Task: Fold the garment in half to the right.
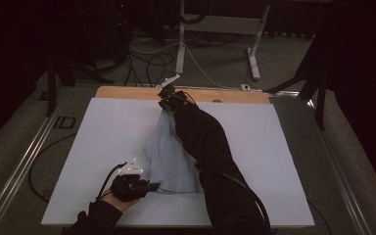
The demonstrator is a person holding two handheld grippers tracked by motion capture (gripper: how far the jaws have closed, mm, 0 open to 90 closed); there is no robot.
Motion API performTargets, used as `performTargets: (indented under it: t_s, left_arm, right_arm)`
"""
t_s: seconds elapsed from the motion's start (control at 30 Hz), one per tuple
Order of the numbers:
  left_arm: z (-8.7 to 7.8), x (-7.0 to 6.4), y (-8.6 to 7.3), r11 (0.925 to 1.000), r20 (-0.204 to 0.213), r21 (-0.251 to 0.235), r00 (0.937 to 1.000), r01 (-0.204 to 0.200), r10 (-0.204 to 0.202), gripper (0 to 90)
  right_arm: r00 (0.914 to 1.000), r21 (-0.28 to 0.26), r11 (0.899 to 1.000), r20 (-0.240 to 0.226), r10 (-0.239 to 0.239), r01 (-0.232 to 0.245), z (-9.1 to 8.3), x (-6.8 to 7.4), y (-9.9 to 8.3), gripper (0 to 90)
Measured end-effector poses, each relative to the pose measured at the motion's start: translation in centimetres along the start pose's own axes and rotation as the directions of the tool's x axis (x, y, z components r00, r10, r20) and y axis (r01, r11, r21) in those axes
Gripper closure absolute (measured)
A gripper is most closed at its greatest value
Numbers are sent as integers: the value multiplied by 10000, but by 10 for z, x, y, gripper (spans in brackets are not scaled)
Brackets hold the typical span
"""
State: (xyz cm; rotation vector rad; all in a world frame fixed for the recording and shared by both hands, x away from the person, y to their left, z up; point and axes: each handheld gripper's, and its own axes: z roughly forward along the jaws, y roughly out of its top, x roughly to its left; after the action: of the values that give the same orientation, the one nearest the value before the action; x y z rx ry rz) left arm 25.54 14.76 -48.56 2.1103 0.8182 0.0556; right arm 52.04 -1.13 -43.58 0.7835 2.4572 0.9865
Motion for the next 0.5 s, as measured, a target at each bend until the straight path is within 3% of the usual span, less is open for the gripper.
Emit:
performTargets:
  t_s: [0.5]
  left_arm:
    - [7, -25, 33, 9957, 257, 82, 9954, -923, 921, 861]
  right_arm:
    - [9999, -554, 9983, -5, 154, -154, -30, -17, -8, 842]
